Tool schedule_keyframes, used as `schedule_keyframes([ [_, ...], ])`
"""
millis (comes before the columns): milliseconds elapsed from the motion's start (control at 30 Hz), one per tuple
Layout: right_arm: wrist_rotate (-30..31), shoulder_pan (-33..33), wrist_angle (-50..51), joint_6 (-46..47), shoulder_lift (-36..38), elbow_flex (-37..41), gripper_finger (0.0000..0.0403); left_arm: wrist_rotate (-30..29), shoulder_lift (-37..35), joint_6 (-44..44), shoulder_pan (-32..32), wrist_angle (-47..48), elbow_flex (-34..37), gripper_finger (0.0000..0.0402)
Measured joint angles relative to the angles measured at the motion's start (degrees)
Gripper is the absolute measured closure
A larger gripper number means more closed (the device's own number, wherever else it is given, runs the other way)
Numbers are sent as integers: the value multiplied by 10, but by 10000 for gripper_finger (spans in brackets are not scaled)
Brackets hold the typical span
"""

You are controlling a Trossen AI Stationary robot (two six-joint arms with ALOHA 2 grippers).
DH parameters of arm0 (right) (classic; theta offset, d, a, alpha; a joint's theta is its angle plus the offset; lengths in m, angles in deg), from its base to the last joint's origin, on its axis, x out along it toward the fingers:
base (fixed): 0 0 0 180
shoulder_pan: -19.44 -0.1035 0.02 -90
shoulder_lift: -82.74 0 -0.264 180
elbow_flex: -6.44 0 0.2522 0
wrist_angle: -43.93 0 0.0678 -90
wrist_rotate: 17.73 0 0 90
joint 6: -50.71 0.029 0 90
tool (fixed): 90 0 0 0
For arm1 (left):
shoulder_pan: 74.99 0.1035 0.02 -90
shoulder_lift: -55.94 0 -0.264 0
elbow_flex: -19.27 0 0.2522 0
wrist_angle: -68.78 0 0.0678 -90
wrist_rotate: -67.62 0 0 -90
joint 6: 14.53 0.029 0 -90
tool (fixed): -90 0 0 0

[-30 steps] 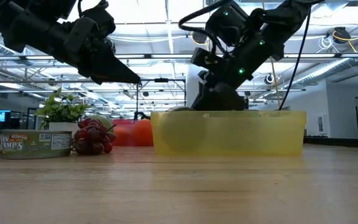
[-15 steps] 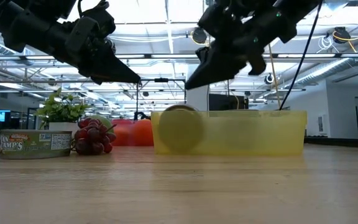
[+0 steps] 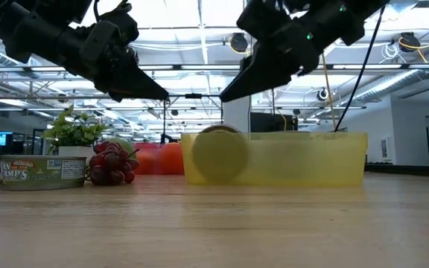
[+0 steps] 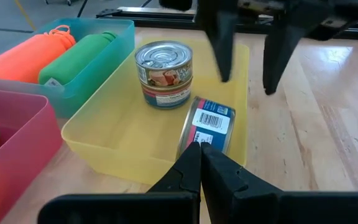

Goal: Pick & Place Food Item
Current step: Put the blue tuna can into the yellow bin

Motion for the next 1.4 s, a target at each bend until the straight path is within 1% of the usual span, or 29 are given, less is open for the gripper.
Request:
schedule_keyframes([
  [100, 12, -1, 6, -6, -8, 1, 167, 0, 0, 0, 0, 0, 0, 392],
  [200, 57, -2, -5, -7, -15, 0, 118, 0, 0, 0, 0, 0, 0, 392],
  [300, 87, 4, 4, 3, -29, 1, 88, 0, 0, -1, 0, 0, 0, 392],
  [333, 82, 7, 4, 9, -35, 2, 82, 0, 0, -2, 0, 0, 0, 392],
  [400, 54, 12, -13, 14, -46, 0, 74, 0, 0, -6, 0, 0, 0, 392],
  [433, 44, 12, -10, 15, -47, 0, 73, 0, 0, -7, 0, 0, 0, 392],
  [533, 43, 13, -9, 17, -47, 1, 75, 0, 0, -7, 0, 1, 0, 392],
  [833, 42, 36, -8, 57, -47, 1, 117, 0, 0, -7, 1, 1, 0, 392],
  [1000, 42, 41, -2, 76, -47, 1, 126, 0, 0, -7, 1, 2, 0, 392],
  [1167, -14, 41, 5, 66, -47, 3, 126, 0, 0, -7, 1, 3, 0, 392],
  [1300, -4, 41, 0, 66, -59, 6, 129, 0, 0, -7, 1, 3, 0, 392],
  [1400, 0, 42, -8, 65, -65, 6, 140, 0, 0, -8, 1, 3, 0, 392],
])
